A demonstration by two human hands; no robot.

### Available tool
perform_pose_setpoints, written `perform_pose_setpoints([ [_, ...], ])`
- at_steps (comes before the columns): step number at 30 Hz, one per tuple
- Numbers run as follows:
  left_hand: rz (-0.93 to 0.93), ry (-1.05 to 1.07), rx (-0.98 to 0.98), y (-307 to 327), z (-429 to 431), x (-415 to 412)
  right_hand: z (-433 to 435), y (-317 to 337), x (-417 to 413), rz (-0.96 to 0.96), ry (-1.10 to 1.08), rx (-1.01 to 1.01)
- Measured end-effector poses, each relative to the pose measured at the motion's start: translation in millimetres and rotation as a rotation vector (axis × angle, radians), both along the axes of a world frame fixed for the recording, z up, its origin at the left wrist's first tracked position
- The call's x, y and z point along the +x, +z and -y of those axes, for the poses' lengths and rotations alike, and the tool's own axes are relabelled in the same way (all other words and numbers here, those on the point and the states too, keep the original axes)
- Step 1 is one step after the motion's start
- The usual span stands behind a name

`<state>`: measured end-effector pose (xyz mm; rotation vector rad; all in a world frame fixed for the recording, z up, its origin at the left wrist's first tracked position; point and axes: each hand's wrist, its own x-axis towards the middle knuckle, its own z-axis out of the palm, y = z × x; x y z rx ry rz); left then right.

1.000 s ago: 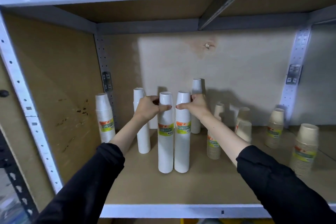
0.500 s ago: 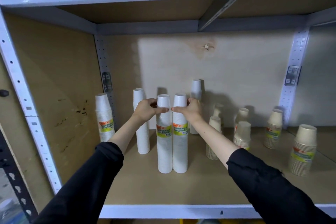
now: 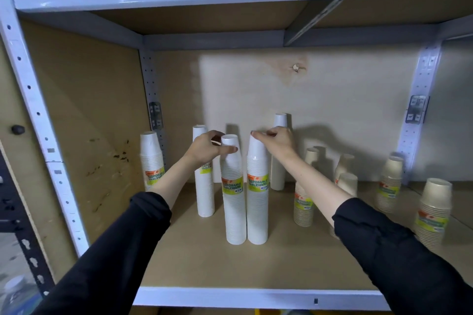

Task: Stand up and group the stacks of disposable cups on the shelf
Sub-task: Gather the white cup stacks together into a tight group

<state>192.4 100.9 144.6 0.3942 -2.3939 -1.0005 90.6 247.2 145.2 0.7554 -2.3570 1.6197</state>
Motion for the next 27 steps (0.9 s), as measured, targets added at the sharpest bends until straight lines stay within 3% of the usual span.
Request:
perform_pose_setpoints([
  [11,-0.010,0.063,-0.087,17.1,19.7,16.9,6.8,51.6,0.9,-0.125,-0.006,0.096],
  [20,-0.123,0.353,-0.262,40.3,53.4,51.1,46.9,75.7,0.3,-0.160,0.109,0.168],
  [27,-0.109,0.549,-0.226,32.5,88.4,67.1,93.3,77.9,-0.9,-0.140,0.181,0.312],
])
